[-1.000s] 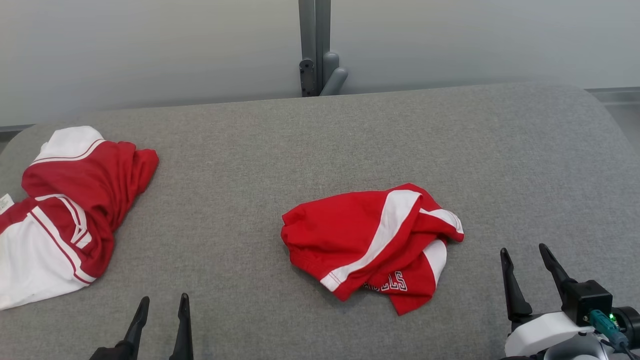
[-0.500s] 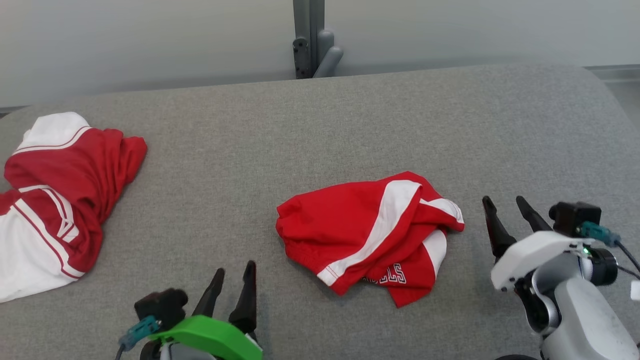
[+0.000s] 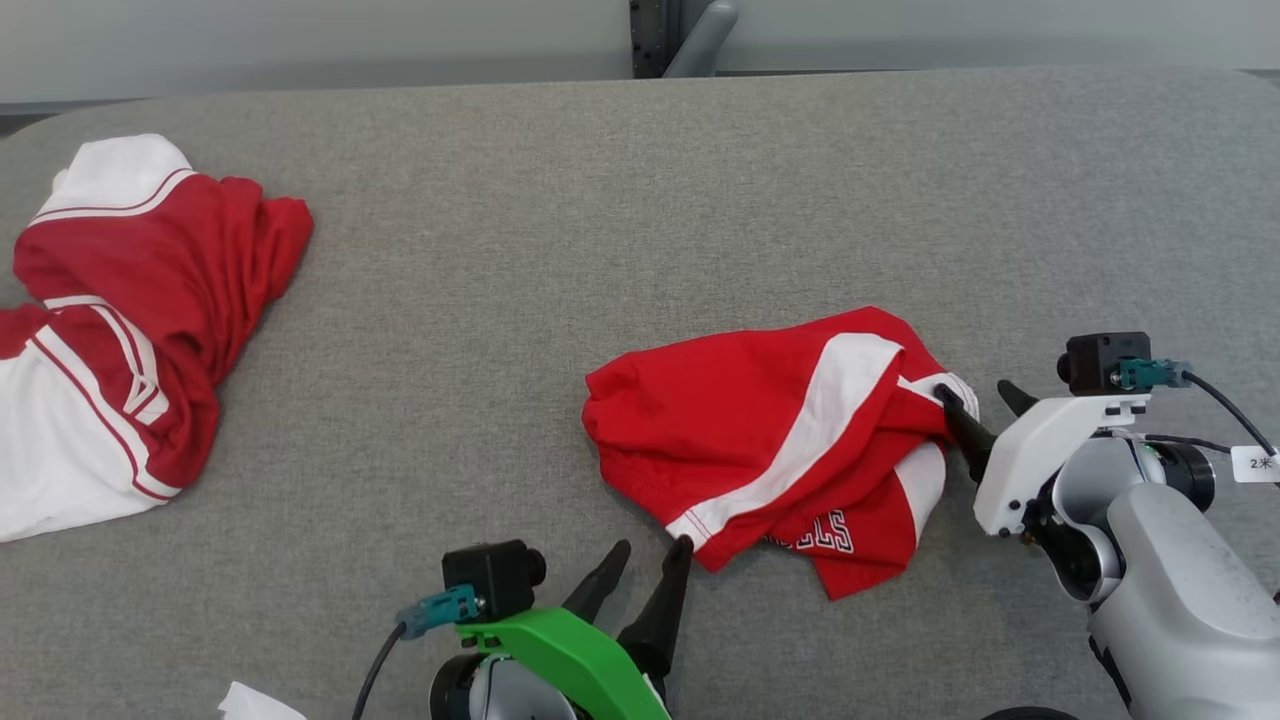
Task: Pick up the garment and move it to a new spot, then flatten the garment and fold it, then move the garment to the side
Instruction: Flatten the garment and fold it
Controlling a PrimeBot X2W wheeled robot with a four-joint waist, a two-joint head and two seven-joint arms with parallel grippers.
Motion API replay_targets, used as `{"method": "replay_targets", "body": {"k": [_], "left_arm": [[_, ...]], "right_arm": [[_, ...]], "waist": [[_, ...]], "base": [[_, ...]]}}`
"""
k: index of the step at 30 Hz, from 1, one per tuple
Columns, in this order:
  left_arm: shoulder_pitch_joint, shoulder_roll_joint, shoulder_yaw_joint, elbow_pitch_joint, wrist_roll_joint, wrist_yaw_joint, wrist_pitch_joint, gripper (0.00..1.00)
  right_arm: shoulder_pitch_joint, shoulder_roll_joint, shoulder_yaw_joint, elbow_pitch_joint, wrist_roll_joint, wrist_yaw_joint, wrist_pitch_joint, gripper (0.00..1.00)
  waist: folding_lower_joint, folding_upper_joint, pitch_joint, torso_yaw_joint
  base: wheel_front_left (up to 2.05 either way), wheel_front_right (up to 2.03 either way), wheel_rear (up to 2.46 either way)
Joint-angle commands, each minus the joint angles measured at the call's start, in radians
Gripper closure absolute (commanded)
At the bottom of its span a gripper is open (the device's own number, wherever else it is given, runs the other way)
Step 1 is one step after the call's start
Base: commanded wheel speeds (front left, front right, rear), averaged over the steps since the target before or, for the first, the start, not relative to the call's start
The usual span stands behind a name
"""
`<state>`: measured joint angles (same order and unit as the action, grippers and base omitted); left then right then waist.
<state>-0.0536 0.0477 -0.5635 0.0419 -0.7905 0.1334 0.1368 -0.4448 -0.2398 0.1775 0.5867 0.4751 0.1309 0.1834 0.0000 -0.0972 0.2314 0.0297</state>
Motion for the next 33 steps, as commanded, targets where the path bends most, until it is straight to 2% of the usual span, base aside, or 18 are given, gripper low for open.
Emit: {"method": "replay_targets", "body": {"k": [1,5,10,11,13,17,20,27,32,33], "left_arm": [[-0.017,0.006,-0.005,0.008,0.012,-0.001,0.001,0.00],[-0.019,0.005,-0.033,0.018,-0.029,-0.008,-0.004,0.00],[-0.036,0.005,-0.050,0.050,-0.053,0.004,-0.021,0.00],[-0.040,0.005,-0.056,0.053,-0.064,0.001,-0.022,0.00],[-0.048,0.005,-0.063,0.061,-0.074,0.002,-0.025,0.00],[-0.064,0.005,-0.076,0.084,-0.097,0.006,-0.036,0.00],[-0.077,0.005,-0.090,0.095,-0.116,0.006,-0.045,0.00],[-0.096,0.005,-0.109,0.111,-0.158,0.008,-0.068,0.00],[-0.104,0.005,-0.112,0.148,-0.182,0.016,-0.079,0.00],[-0.106,0.005,-0.112,0.154,-0.184,0.016,-0.080,0.00]], "right_arm": [[-0.006,-0.007,0.008,0.008,0.009,0.000,-0.007,0.00],[-0.009,-0.016,0.042,0.024,0.033,0.000,-0.011,0.00],[-0.012,-0.020,0.078,0.036,0.053,0.000,-0.022,0.00],[-0.014,-0.022,0.087,0.037,0.055,0.000,-0.023,0.03],[-0.016,-0.026,0.101,0.038,0.064,0.000,-0.026,0.15],[-0.013,-0.034,0.125,0.043,0.083,0.000,-0.026,0.52],[-0.011,-0.039,0.140,0.052,0.099,0.000,-0.026,0.62],[-0.020,-0.044,0.156,0.072,0.115,0.000,-0.040,0.67],[-0.024,-0.046,0.172,0.083,0.127,0.000,-0.050,0.84],[-0.025,-0.047,0.174,0.084,0.130,0.000,-0.053,0.83]], "waist": [[0.0000,-0.0002,0.014,0.016],[0.0000,-0.0002,0.013,0.022],[0.0000,-0.0002,0.010,0.020],[0.0000,-0.0002,0.010,0.019],[0.0000,-0.0002,0.008,0.016],[0.0000,-0.0002,0.006,0.011],[0.0000,-0.0002,0.004,0.007],[0.0000,-0.0002,0.000,0.003],[0.0000,-0.0002,-0.005,-0.001],[0.0000,-0.0002,-0.004,-0.001]], "base": [[0.00,0.00,0.00],[0.00,0.00,0.00],[0.00,0.00,0.00],[0.00,0.00,0.00],[0.00,0.00,0.00],[0.00,0.00,0.00],[0.00,0.00,0.00],[0.00,0.00,0.00],[0.00,0.00,0.00],[0.00,0.00,0.00]]}}
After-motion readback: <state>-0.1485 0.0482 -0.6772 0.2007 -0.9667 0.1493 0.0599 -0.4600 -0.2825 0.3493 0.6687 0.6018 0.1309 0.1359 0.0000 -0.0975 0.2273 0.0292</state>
